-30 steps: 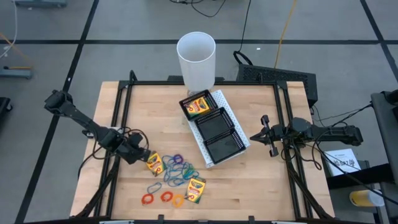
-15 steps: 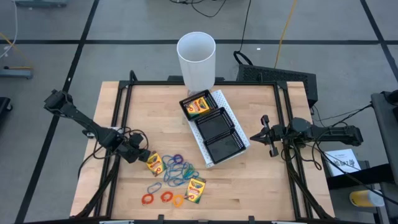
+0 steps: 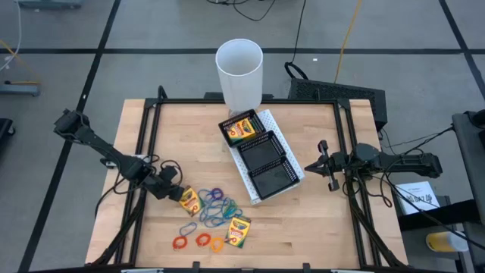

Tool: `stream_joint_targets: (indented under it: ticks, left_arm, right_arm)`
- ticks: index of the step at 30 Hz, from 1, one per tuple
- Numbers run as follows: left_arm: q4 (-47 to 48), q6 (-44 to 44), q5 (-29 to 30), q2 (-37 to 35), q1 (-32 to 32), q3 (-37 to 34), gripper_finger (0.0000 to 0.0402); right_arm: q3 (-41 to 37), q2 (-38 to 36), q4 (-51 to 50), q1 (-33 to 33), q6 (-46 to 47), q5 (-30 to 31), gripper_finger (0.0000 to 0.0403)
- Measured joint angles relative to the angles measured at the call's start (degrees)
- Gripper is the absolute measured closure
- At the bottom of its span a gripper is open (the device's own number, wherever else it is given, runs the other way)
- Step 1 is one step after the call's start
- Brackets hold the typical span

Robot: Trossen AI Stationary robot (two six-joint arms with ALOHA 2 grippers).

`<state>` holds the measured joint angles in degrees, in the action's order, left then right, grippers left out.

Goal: Pick & Place Office Desk Supplies
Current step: Put the crayon box into the top black bin on the shelf

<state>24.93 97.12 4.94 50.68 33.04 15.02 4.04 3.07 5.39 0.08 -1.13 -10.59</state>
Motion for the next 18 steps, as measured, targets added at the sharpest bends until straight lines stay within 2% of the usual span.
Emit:
stream_joint_targets:
  ticks: [3, 8, 18]
  left_arm:
    - [-3.52, -0.89, -2.25, 0.04, 0.12, -0.06, 0.0249]
    - [-6.34, -3.65, -1.37, 0.00, 0.11, -0.02, 0.0250]
    - [-5.45, -3.83, -0.34, -0.01, 0.09, -0.01, 0.0250]
  right_arm:
    - [0.00, 0.00, 0.00, 0.01, 0.00, -0.02, 0.0403]
    - [0.01, 0.00, 0.00, 0.00, 0.00, -0.01, 0.0403]
    - [0.01, 0.00, 0.00, -0.01, 0.00, -0.01, 0.0403]
